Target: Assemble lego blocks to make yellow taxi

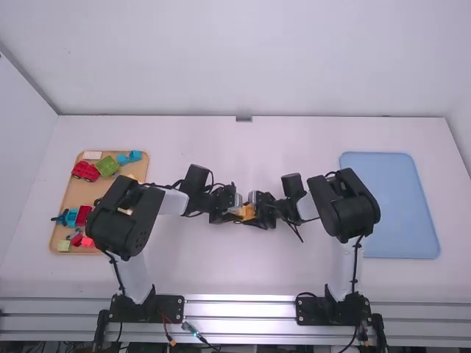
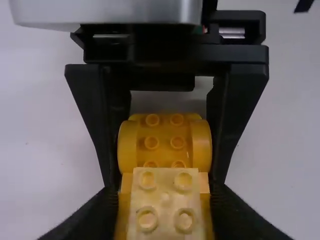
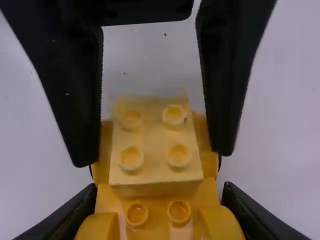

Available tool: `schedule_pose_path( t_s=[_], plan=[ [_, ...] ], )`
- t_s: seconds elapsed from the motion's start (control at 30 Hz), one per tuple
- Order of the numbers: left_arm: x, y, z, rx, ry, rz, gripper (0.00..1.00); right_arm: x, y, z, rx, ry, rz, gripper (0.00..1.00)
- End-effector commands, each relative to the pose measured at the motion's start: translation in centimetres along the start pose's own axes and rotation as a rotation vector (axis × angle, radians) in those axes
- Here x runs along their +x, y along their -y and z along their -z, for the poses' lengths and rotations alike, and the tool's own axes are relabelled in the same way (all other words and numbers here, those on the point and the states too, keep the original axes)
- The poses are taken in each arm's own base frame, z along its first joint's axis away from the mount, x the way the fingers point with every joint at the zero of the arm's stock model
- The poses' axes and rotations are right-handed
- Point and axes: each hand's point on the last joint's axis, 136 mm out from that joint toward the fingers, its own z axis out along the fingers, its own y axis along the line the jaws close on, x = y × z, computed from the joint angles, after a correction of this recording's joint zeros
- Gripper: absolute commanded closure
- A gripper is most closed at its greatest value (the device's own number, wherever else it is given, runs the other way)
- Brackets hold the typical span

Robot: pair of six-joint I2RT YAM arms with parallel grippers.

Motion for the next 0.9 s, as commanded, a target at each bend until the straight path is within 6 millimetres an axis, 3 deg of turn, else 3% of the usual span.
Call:
schedule_pose_path(
  t_s=[0.0,0.07,0.3,0.47,0.53,0.63,0.67,0.7,0.73,0.87],
  plan=[
    [0.9,0.2,-0.3,0.002,-0.032,0.023,0.43,1.0,-0.6,-0.2,-0.008,-0.019,-0.026,0.47],
    [0.7,-0.1,-0.2,-0.004,-0.028,0.019,0.3,1.0,-0.6,-0.2,-0.008,-0.019,-0.026,0.43],
    [-0.9,-1.2,1.0,-0.038,-0.005,0.045,0.28,1.1,-0.5,-0.2,-0.004,-0.024,-0.029,0.42],
    [-4.3,-0.6,2.8,-0.003,0.108,0.007,0.29,1.1,-0.5,-0.2,-0.004,-0.025,-0.026,0.42],
    [-4.7,-0.8,3.2,-0.01,0.12,-0.003,0.3,1.1,-0.5,-0.2,-0.004,-0.025,-0.027,0.42],
    [-4.9,-0.8,3.0,-0.011,0.117,-0.012,0.43,1.1,-0.5,-0.2,-0.004,-0.024,-0.027,0.42],
    [-4.8,-0.6,2.9,-0.003,0.114,-0.007,0.74,1.1,-0.5,-0.2,-0.004,-0.024,-0.027,0.42],
    [-4.8,-0.3,2.7,0.007,0.114,-0.001,0.92,1.1,-0.5,-0.2,-0.004,-0.025,-0.027,0.42],
    [-4.8,-0.2,2.6,0.01,0.113,0.001,0.97,1.1,-0.5,-0.2,-0.004,-0.025,-0.027,0.42],
    [-4.0,0.1,1.9,0.024,0.097,0.015,0.98,1.1,-0.5,-0.2,-0.004,-0.024,-0.028,0.42]
  ],
)
